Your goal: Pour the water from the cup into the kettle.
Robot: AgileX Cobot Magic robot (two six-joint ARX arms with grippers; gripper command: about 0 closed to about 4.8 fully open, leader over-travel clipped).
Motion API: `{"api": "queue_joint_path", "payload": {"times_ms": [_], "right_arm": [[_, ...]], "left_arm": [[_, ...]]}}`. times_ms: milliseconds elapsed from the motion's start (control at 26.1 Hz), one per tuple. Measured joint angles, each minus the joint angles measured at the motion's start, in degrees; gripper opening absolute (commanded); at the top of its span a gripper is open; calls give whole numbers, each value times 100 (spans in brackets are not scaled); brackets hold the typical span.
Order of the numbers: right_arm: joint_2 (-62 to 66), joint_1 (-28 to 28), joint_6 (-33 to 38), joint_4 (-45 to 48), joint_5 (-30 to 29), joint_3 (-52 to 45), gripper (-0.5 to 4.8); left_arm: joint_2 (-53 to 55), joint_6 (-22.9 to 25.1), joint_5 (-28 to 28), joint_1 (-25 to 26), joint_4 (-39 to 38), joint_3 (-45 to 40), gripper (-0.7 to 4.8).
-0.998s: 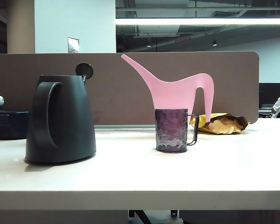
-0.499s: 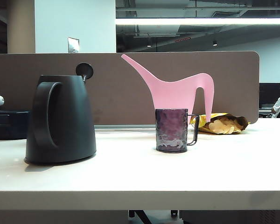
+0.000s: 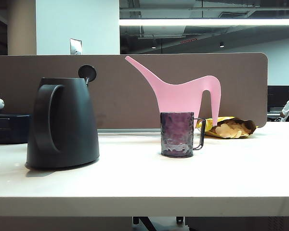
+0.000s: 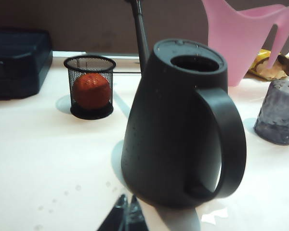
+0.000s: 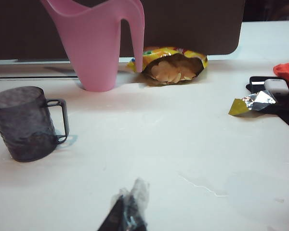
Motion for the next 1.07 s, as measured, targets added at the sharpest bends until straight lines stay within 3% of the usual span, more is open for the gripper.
{"api": "queue_joint_path", "payload": {"times_ms": [422,1075], "right_arm": [[0,0,-284,275,94,-140,-8],[0,0,-302,107,107,-140,-8]], "left_arm": [[2,131,-9,0,730,-31,-5],[2,125,-9,0,636,-31,-5]]}}
